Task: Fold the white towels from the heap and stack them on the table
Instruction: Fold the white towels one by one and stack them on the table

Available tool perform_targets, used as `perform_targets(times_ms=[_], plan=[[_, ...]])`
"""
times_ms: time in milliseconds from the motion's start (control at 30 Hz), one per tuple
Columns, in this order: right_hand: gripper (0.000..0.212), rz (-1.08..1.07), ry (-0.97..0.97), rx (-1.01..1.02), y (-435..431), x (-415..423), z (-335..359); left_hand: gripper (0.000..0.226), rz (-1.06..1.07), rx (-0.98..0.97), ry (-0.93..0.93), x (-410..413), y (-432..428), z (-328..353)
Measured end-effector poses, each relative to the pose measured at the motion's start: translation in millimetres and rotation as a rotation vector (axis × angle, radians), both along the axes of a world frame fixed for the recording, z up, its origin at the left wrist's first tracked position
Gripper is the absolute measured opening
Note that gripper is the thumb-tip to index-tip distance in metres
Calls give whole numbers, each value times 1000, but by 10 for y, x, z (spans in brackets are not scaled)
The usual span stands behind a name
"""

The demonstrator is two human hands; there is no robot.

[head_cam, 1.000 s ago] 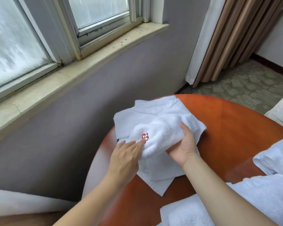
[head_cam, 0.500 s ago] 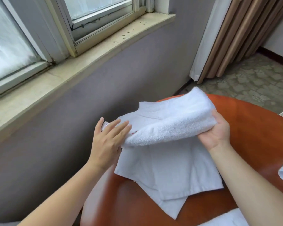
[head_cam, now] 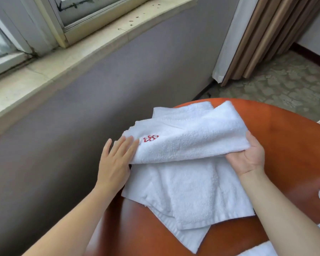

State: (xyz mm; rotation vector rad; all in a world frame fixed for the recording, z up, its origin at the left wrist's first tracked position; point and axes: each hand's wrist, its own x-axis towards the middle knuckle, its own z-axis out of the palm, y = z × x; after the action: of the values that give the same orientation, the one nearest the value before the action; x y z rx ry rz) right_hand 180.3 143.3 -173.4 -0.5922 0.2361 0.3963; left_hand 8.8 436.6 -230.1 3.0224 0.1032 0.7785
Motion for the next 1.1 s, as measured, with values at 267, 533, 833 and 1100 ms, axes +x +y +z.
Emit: perform_targets(times_ms=[267,533,833,1100], plan=[[42,185,-89,-284,85,16,326,43,-148,-360,73,31,-153,433],[47,523,-277,-330,207,-570,1313,79,-211,-1356,290,409,-947,1861],[47,644,-553,-350,-156,-1266,2297,34,-350,-1532,89,-417,-1222,2797],[12,401,-790,-734,-558,-1985,2857,36,-234,-1517,-240,-1546,-1850,3215]])
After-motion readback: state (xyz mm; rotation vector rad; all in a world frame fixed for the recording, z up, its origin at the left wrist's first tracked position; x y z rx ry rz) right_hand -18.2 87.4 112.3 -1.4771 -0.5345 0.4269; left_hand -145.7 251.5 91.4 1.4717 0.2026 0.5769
